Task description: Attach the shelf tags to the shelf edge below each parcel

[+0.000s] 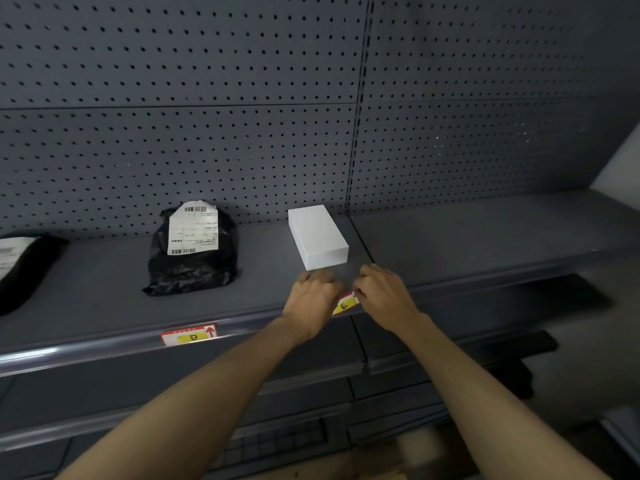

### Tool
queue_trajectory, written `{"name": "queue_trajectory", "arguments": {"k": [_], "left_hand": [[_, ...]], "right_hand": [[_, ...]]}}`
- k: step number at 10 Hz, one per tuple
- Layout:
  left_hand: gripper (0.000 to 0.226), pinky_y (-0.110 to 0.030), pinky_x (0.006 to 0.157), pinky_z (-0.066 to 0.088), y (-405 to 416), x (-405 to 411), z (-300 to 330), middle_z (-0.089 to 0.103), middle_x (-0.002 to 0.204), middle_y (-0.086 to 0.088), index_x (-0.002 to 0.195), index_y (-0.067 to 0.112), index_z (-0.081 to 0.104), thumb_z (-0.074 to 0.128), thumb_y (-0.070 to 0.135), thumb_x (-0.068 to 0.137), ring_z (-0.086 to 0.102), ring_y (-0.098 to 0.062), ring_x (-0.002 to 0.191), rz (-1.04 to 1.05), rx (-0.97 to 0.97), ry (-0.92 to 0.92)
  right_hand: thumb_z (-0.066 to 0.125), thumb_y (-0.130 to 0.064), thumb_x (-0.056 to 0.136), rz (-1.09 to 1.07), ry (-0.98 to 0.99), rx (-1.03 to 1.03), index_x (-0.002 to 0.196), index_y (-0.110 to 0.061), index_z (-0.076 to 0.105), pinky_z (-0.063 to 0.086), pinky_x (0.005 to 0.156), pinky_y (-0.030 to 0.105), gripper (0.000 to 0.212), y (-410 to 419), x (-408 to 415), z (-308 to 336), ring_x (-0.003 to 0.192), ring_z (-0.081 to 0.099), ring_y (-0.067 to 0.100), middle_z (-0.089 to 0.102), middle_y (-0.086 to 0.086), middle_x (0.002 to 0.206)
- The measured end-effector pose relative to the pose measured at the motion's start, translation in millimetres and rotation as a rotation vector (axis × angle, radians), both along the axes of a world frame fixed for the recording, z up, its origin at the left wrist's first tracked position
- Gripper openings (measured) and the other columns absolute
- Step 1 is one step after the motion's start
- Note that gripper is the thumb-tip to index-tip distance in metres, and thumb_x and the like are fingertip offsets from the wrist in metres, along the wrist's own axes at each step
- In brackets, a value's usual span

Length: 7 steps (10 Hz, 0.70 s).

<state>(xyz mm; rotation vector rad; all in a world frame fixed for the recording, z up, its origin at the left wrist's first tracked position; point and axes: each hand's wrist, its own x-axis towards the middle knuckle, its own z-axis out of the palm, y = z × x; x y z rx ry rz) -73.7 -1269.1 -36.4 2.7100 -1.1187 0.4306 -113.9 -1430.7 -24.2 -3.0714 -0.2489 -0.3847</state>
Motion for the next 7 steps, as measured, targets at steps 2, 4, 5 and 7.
{"name": "queue_trajectory", "arguments": {"k": [2, 4, 5, 7], "left_hand": [[0.015, -0.031, 0.090, 0.038, -5, -2, -5, 0.061, 0.105, -0.003, 0.099, 0.018, 0.064, 0.065, 0.013, 0.085, 0.052, -0.021, 0.102, 0.031, 0.103, -0.044], [0.013, -0.032, 0.084, 0.036, 0, -5, -7, 0.058, 0.104, -0.003, 0.099, 0.017, 0.065, 0.064, 0.016, 0.086, 0.050, -0.021, 0.100, 0.061, 0.138, -0.052], [0.013, -0.032, 0.083, 0.036, 2, -6, -11, 0.055, 0.105, -0.004, 0.097, 0.017, 0.066, 0.065, 0.014, 0.084, 0.047, -0.021, 0.101, 0.064, 0.148, -0.044], [0.015, -0.032, 0.078, 0.043, 10, -6, 5, 0.055, 0.108, -0.006, 0.097, 0.014, 0.067, 0.057, 0.021, 0.090, 0.052, -0.023, 0.100, -0.004, 0.081, 0.050]], "right_hand": [[0.053, -0.005, 0.092, -0.021, 0.020, 0.116, 0.092, -0.006, 0.065, 0.049, 0.074, 0.036, 0.012, -3, -7, -12, 0.087, 0.058, 0.023, 0.064, 0.009, 0.095], [0.056, -0.003, 0.090, -0.055, -0.005, 0.144, 0.092, -0.009, 0.058, 0.050, 0.065, 0.034, 0.007, 0, -12, -20, 0.077, 0.060, 0.022, 0.067, 0.008, 0.089], [0.056, -0.001, 0.089, -0.074, 0.014, 0.109, 0.097, -0.009, 0.056, 0.050, 0.062, 0.033, 0.011, 2, -13, -23, 0.073, 0.062, 0.023, 0.067, 0.008, 0.086], [0.061, -0.021, 0.085, -0.115, -0.001, 0.188, 0.081, -0.011, 0.058, 0.048, 0.058, 0.034, 0.011, 2, -21, 3, 0.069, 0.060, 0.024, 0.065, 0.006, 0.074]]}}
